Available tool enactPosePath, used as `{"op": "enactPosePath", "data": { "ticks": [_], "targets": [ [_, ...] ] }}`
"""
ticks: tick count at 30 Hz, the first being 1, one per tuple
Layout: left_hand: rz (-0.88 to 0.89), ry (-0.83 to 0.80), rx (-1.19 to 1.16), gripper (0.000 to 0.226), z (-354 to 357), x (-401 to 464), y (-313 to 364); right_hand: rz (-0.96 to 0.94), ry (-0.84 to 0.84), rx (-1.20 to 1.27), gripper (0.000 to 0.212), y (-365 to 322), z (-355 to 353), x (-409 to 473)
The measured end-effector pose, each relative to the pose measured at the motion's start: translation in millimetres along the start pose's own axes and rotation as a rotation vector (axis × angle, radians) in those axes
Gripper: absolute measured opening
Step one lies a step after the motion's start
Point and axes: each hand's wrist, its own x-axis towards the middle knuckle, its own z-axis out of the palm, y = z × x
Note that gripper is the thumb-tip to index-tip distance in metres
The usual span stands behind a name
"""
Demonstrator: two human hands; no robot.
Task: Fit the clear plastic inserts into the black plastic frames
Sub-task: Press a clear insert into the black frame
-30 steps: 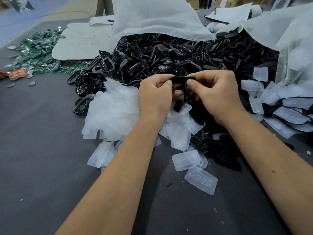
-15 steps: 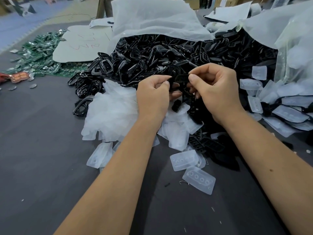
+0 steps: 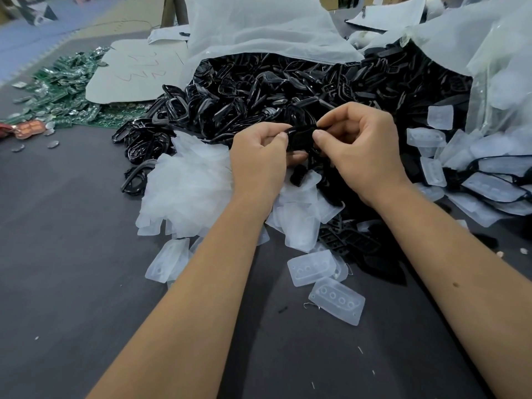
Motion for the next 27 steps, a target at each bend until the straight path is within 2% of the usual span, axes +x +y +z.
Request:
{"op": "enactPosePath", "data": {
  "ticks": [9,22,24,27],
  "targets": [
    [0.062,-0.003,0.051,0.014,0.9,-1.2,-0.5,0.007,0.029,-0.046,0.012,-0.6,0.6,-0.5],
    [0.024,-0.016,-0.005,0.019,-0.7,1.8,-1.3,0.041,0.04,-0.039,0.01,-0.6,1.4,-1.3],
    [0.02,-0.009,-0.009,0.02,-0.4,1.7,-2.1,0.064,0.05,0.019,0.008,-2.0,0.0,-0.5],
    [0.01,0.012,-0.018,0.02,0.9,2.0,-3.1,0.11,0.063,0.259,0.009,-7.1,-3.3,0.3]
  ]
}}
